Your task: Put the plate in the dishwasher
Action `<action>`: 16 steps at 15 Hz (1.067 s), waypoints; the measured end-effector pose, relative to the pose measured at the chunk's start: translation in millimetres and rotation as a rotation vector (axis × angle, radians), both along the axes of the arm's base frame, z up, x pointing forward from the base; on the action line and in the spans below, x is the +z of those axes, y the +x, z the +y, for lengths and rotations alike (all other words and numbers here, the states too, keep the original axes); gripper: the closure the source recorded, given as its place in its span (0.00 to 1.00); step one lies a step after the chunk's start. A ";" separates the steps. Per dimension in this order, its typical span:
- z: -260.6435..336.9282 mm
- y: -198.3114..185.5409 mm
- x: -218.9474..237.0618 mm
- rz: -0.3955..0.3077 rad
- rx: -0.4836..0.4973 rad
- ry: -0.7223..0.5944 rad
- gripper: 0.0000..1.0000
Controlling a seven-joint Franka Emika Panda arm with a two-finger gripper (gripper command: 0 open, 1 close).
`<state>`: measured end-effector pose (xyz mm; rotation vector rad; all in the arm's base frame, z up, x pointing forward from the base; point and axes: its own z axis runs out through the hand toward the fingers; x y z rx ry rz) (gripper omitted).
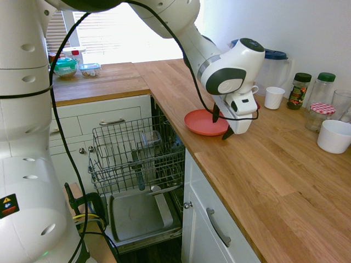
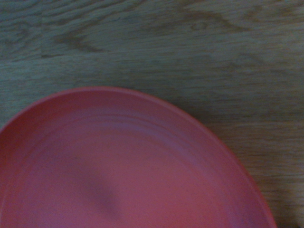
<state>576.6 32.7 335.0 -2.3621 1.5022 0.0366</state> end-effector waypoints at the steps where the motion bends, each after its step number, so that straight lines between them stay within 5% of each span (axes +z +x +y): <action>1: -0.9 -0.4 -0.5 0.003 0.003 0.004 1.00; 16: -18.2 -1.3 -3.6 -0.006 0.035 0.026 1.00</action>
